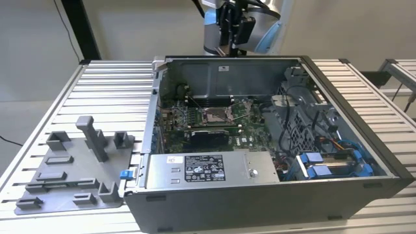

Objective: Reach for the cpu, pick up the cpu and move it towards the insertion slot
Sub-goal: 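Pick up the cpu and move it towards the insertion slot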

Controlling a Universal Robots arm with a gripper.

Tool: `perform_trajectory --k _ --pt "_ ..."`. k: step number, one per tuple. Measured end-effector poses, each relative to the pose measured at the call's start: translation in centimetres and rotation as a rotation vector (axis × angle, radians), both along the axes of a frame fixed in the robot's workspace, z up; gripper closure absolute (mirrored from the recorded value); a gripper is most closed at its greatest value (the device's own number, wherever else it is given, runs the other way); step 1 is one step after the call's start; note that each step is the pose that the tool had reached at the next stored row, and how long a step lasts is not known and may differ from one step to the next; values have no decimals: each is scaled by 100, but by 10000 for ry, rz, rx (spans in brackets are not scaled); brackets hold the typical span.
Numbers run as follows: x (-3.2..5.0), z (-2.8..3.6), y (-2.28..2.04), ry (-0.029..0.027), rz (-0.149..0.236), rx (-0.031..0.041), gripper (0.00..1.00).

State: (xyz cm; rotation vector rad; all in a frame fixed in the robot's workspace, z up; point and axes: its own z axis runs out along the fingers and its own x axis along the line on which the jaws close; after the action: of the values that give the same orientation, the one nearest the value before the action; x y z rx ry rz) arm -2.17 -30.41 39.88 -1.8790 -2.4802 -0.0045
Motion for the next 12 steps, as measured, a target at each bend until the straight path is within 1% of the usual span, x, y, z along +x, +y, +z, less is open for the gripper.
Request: perform_trajectory --k 12 --pt "0 -61 0 1 -2028 0 100"
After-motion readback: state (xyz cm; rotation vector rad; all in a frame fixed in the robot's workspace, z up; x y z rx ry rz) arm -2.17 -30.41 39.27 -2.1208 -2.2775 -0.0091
